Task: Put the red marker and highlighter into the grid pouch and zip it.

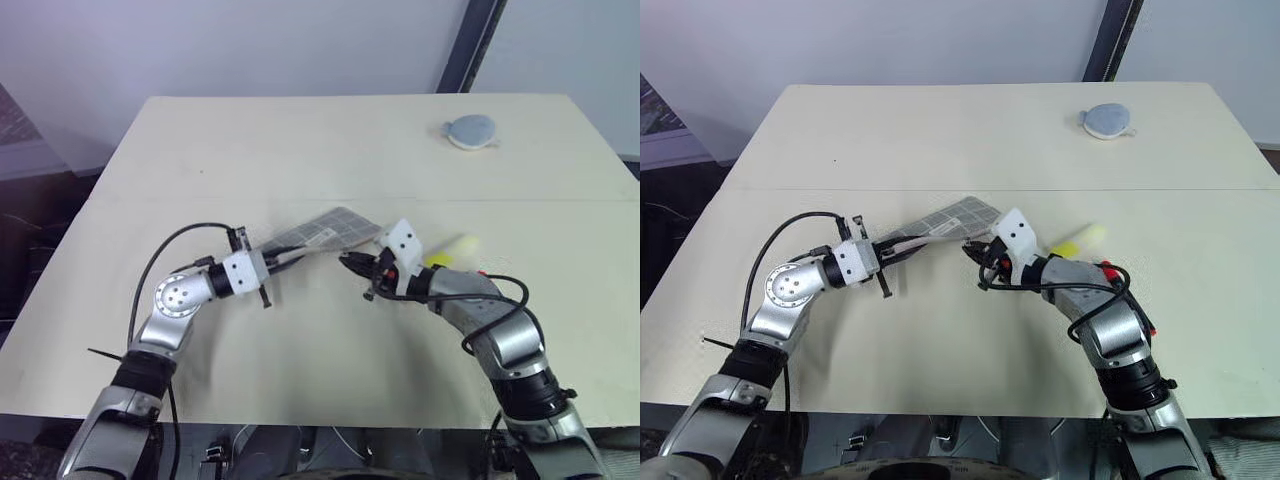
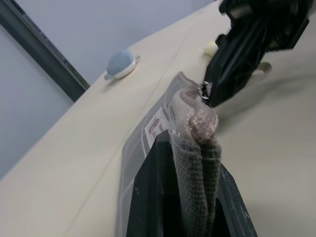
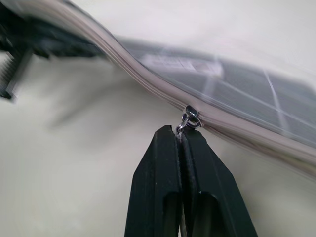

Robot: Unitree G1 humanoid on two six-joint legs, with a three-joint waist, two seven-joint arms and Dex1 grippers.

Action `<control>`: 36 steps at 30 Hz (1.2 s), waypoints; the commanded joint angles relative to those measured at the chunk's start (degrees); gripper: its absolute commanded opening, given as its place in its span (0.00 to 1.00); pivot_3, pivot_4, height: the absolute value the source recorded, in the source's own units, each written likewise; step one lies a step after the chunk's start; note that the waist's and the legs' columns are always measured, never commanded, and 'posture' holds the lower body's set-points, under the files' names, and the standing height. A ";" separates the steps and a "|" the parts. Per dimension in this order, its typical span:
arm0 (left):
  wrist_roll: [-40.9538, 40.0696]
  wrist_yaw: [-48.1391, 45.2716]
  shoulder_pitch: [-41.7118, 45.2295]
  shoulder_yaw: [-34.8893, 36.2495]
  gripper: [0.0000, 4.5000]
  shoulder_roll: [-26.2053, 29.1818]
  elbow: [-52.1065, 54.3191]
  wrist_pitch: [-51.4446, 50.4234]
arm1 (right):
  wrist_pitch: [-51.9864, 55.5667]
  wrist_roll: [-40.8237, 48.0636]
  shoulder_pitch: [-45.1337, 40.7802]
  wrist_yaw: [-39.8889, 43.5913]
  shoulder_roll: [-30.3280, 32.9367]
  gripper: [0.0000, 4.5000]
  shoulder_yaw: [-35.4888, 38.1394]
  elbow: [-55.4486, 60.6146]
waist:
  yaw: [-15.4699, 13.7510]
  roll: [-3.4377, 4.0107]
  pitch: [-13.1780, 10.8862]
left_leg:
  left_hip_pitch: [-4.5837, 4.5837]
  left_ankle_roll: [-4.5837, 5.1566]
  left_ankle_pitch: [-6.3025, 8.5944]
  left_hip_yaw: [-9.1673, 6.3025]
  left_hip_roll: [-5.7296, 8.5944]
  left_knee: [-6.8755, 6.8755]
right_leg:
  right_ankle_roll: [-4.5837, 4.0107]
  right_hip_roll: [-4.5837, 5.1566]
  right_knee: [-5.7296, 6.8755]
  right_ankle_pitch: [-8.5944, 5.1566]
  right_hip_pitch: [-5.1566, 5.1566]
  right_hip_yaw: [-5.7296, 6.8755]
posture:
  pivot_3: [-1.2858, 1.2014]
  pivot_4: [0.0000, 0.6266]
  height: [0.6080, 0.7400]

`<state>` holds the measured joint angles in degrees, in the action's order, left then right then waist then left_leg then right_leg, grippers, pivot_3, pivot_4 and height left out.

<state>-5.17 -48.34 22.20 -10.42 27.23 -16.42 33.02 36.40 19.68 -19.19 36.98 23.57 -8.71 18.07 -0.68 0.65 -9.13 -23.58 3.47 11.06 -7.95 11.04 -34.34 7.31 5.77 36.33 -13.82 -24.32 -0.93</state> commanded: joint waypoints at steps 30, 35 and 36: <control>6.89 4.11 6.25 -1.16 0.00 -1.50 -2.29 4.51 | -1.14 3.84 -2.97 6.69 3.83 0.01 0.02 3.84 | -0.07 -0.07 -0.03 | 0.00 0.02 0.01 0.00 0.03 0.05 | 0.01 0.04 -0.02 0.01 0.00 0.01 | 0.52 0.24 1.00; 9.30 4.91 6.94 -2.26 0.00 -1.71 -4.47 7.27 | 2.03 7.30 -3.95 6.20 2.13 0.01 0.93 5.62 | -0.05 -0.07 -0.03 | 0.00 0.02 0.01 0.00 0.03 0.03 | 0.01 0.03 -0.02 0.02 0.00 0.00 | 0.52 0.24 1.00; 9.59 5.02 7.20 -2.31 0.00 -1.74 -4.95 7.91 | 2.44 7.75 -4.04 6.20 1.93 0.01 0.91 5.91 | -0.05 -0.07 -0.03 | 0.00 0.02 0.01 0.00 0.03 0.03 | 0.01 0.03 -0.02 0.02 0.00 0.00 | 0.52 0.24 1.00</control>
<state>3.69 -44.39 27.99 -12.72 25.39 -20.82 39.94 38.91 25.14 -21.68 42.58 26.07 -8.67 20.15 -0.74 0.58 -9.16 -23.59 3.49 11.07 -7.95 11.07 -34.31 7.32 5.80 36.31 -13.80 -24.32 -0.93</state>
